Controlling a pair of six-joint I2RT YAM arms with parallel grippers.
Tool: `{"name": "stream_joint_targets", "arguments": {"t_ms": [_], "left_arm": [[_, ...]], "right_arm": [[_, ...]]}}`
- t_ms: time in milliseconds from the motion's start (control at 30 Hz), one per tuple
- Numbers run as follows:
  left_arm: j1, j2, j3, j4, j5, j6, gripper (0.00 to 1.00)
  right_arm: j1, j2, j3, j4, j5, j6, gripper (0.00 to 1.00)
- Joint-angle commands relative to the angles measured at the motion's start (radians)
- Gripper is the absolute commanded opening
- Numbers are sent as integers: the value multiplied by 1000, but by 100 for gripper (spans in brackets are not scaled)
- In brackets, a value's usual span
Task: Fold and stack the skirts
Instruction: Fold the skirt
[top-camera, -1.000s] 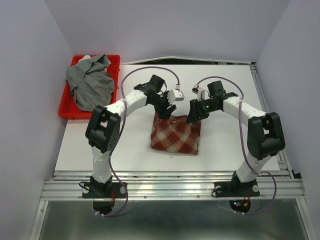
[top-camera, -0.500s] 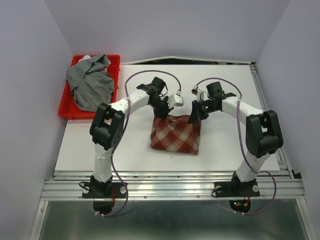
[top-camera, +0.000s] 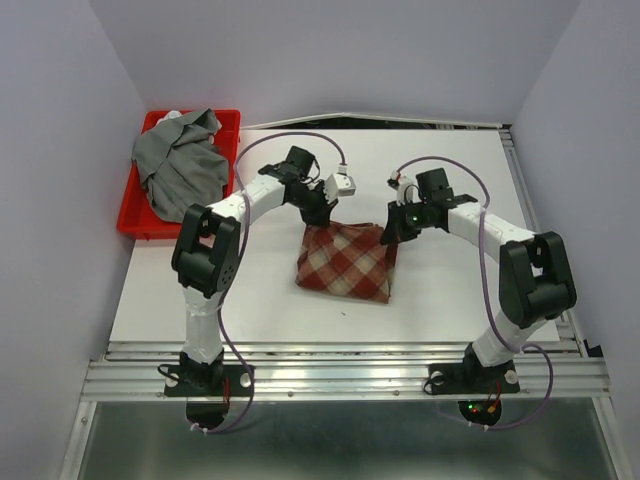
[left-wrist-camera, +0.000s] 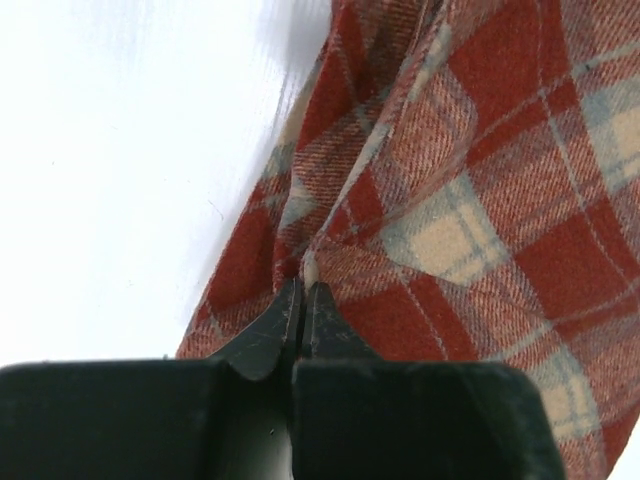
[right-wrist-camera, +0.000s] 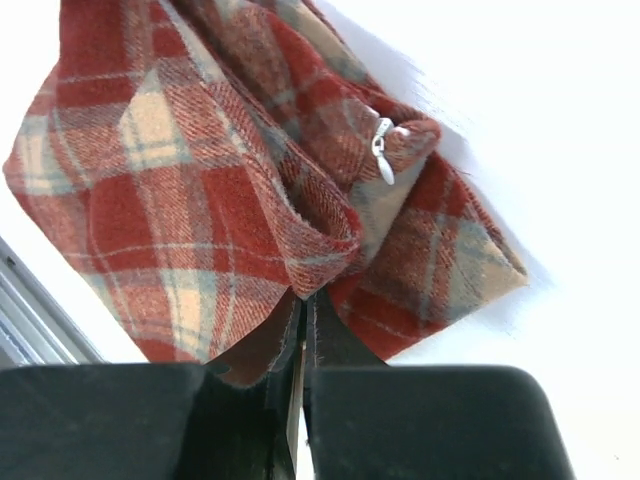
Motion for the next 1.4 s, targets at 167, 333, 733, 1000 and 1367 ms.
{"name": "stream_joint_targets", "arguments": {"t_ms": [167, 333, 733, 1000, 1367], "left_arm": [[42, -43, -34, 208, -75, -160, 45], [67, -137, -27, 242, -40, -249, 58], [58, -468, -446, 585, 251, -805, 90], [61, -302, -564, 825, 291, -1014, 82], [139, -20, -424, 673, 164, -955, 78]], "right_arm": [[0, 65, 20, 108, 144, 18, 44], [0, -2, 106, 97, 152, 67, 75], [20, -227, -12, 245, -333, 407, 75], [32, -46, -229, 566, -476, 523, 76], [-49, 164, -95, 301, -113, 208, 74]]}}
